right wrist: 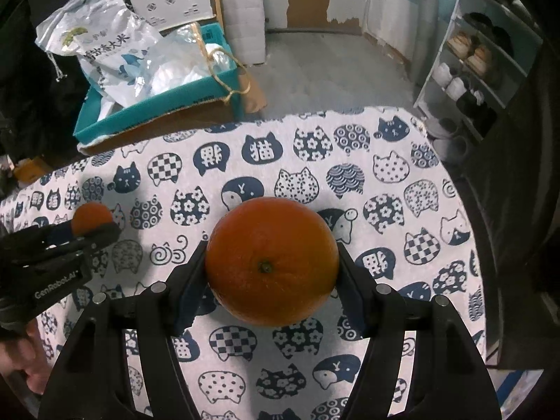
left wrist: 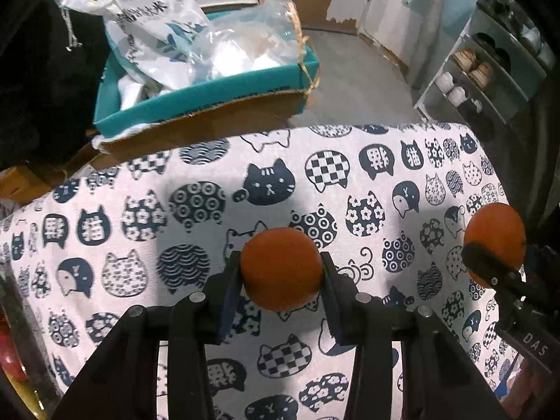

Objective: Organize fruits
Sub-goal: 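Lift and carry both mandarins in the two tools back over the bowl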

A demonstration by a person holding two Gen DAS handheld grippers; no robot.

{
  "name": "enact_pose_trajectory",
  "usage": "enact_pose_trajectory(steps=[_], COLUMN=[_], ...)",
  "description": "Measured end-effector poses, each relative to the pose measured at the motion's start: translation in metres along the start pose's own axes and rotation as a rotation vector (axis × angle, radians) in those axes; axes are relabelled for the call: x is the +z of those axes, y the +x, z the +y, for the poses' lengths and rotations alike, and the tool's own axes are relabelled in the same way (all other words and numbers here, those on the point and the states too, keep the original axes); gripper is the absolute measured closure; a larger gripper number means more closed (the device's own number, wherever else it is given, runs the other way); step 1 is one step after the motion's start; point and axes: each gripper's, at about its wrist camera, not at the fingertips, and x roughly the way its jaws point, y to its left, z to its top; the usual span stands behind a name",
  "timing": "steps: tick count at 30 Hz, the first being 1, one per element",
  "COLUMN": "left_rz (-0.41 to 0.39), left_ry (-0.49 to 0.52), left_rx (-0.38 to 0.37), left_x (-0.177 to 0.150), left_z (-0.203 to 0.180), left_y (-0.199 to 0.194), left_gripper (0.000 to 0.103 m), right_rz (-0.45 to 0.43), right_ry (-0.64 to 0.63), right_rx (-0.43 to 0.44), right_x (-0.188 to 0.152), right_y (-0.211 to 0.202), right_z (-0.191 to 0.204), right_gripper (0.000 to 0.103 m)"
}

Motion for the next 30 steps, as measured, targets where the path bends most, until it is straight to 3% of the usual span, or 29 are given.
enact_pose_trajectory(steps=[12, 20, 30], left_rz=[-0.089, -0.158, -0.219], left_ry=[-0.021, 0.019, 0.035], left_rx=[0.017, 0.056, 0.051], left_x=[-0.011, -0.024, -0.037], left_z=[0.018, 0.023, 0.025], left_y=[-0.062, -0.113, -0.165], left_gripper=[0.060, 0.060, 0.060], right_rz=[-0.068, -0.111, -0.170], right_ry=[-0.055, -0.085, -0.143], right_rx=[0.014, 0.043, 0.061], right_x=[0.001, -0.002, -0.010], right_y=[-0.043, -0.078, -0.122], right_z=[0.024, 0.041, 0.059], right_gripper=[0.036, 0.036, 0.036])
